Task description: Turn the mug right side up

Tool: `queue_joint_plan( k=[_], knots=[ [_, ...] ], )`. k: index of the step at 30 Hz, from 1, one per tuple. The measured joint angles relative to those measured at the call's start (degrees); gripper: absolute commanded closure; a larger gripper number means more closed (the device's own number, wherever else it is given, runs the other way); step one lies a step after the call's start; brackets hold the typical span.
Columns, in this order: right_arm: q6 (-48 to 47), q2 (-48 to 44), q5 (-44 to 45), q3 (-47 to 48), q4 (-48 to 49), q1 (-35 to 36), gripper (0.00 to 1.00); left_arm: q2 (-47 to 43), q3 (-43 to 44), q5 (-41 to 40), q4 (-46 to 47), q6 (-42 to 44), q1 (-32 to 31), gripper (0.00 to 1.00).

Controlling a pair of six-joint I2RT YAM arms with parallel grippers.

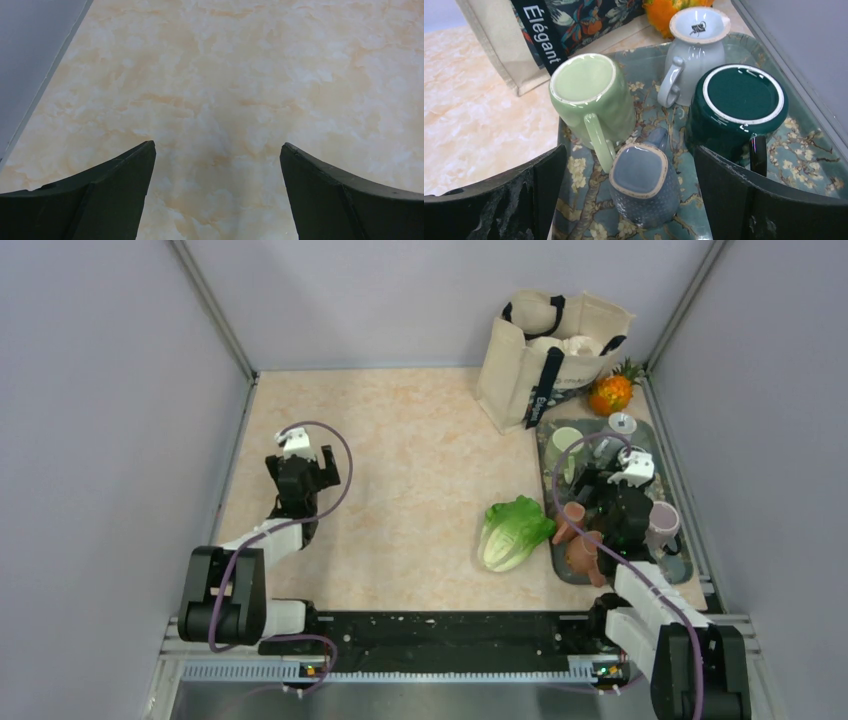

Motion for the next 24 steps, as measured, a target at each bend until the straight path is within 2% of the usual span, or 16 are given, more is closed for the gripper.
queue_joint_plan(
  k=[6,11,17,24],
  knots=[
    [-0.1,-0.7,-0.5,5.2,-9.9,0.0,0.04,0.0,3.8,3.7,-6.8,0.5,0.0,0.01],
    [-0.8,0.4,-2.9,17.4,-20.4,0.0,0.12,0.0,8.4,6.9,-12.9,2.5,0.0,0.01],
    [-3.8,10.6,-1.6,32.8,-35.0,3.8,0.22,0.0,9.4,9.0,-16.6,3.7,0.0,0.01],
    [-7.2,18.4,1.4,35.6,-45.9,7.1,0.36,0.0,9.4,9.9,-17.3,3.8,0.0,0.01]
  ],
)
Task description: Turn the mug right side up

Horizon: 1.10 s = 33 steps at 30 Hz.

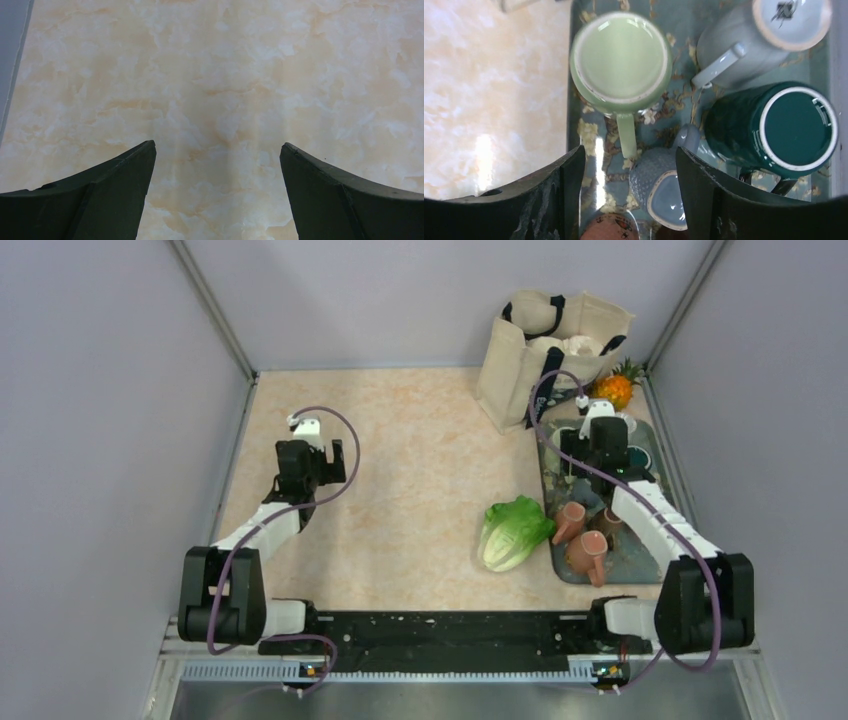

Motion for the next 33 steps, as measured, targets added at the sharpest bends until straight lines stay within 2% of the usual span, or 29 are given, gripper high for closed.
queue_joint_plan(
  k=[7,15,20,23,25,26,27,33],
  knots=[
    [-2.5,7.8,0.6,1.9,-1.9,0.0,0.43,0.0,0.0,0.2,0.0,0.1,0.0,0.01],
    [-5.0,13.2,1.5,2.3,1.9,0.3,0.47,0.0,0.0,0.2,0.0,0.1,0.0,0.01],
    [-6.0,17.5,1.6,3.7,3.5,0.3,0.54,0.0,0.0,0.0,0.0,0.1,0.0,0.01],
    [-6.5,18.6,1.4,3.9,4.5,0.4,0.63,0.0,0.0,0.0,0.0,0.9,0.0,0.01],
    [-6.7,19.5,1.3,3.9,5.3,0.4,0.79,0.0,0.0,0.0,0.0,1.2,0.0,0.01],
    [-6.8,20.0,1.2,4.0,5.6,0.4,0.94,0.0,0.0,0.0,0.0,1.4,0.0,0.01],
    [-6.9,20.5,1.4,4.3,5.8,0.4,1.0,0.0,0.0,0.0,0.0,1.4,0.0,0.01],
    [-5.4,21.1,0.3,4.9,6.0,0.5,1.0,0.1,0.0,0.0,0.0,2.2,0.1,0.01]
  ],
)
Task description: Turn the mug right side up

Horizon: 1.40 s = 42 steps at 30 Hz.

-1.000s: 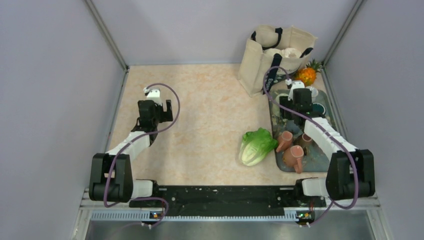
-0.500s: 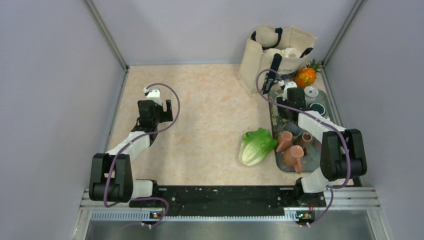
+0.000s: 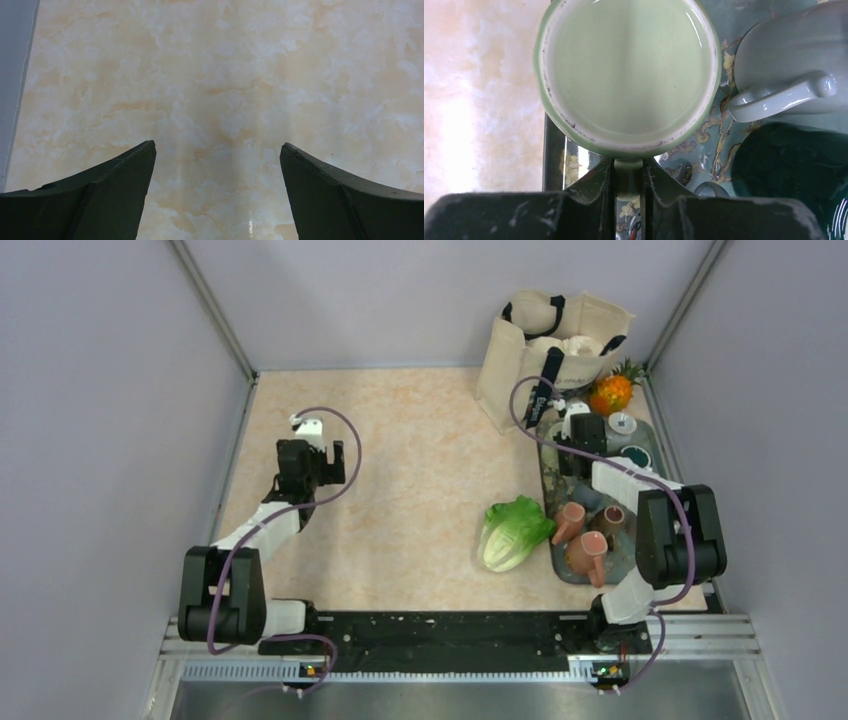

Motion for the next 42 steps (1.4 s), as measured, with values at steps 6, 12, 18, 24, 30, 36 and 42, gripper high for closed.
queue_joint_plan(
  k=[6,12,18,24,30,36,42],
  knots=[
    [5.8,-4.0,-3.2,-0.1,-0.1,0.0,1.0,1.2,6.7,5.9,-9.2,2.3,0.2,0.07],
    [13.9,-16.0,-10.7,-1.9,4.1,0.0,1.0,1.9,22.0,23.2,-24.0,3.4,0.3,0.1],
    [26.4,-23.2,-18.6,-4.4,14.7,2.4,1.0,2.0,35.0,41.0,-32.0,-3.0,-2.3,0.08],
    [38.5,-24.7,-21.0,-7.5,27.2,13.0,1.0,3.2,45.8,49.3,-32.5,-12.3,-12.5,0.1],
    [45.2,-22.9,-21.9,-7.4,37.4,21.2,1.0,7.5,49.7,53.6,-30.6,-20.2,-14.9,0.14],
    [49.1,-17.3,-22.5,-6.9,42.3,23.1,1.0,10.2,50.0,54.0,-30.6,-23.2,-15.5,0.23],
    [51.9,-13.1,-23.0,-5.8,44.3,25.2,1.0,10.2,50.0,55.7,-28.8,-26.0,-16.1,0.38]
  ],
)
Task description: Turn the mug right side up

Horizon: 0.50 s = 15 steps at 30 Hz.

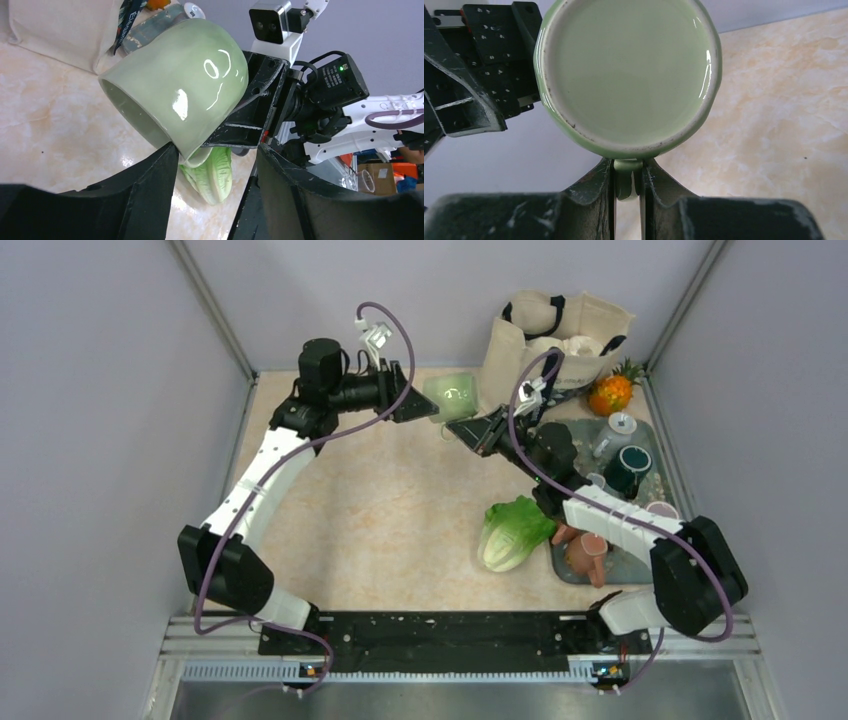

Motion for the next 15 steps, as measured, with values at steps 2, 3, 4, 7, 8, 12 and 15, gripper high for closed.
queue_joint_plan(
  k=[2,3,4,7,8,12,15],
  knots=[
    [1.3,1.1,-0.5,0.7,1.9,0.1,1.0,0.0,0.0,0.1,1.0,-1.3,0.2,0.39],
    [2.2,1.7,-0.9,1.0,3.2,0.2,1.0,0.0,0.0,0.3,1.5,-1.9,0.2,0.4],
    [3.0,2.2,-1.2,1.1,4.6,0.2,1.0,0.0,0.0,0.7,1.9,-2.4,0.1,0.4],
    [5.2,3.3,-2.0,1.2,7.5,0.4,1.0,0.1,0.0,1.2,2.8,-3.2,-0.2,0.41],
    [5.7,3.7,-2.2,1.3,8.0,0.5,1.0,0.1,0.0,1.3,3.0,-3.4,-0.2,0.44],
    [7.7,4.7,-3.0,1.7,9.6,0.6,1.0,0.7,0.0,1.4,4.0,-4.8,-0.2,0.66],
    [8.7,5.9,-3.5,2.8,11.0,1.2,1.0,1.6,0.3,1.3,4.7,-5.9,-0.1,0.99]
  ],
)
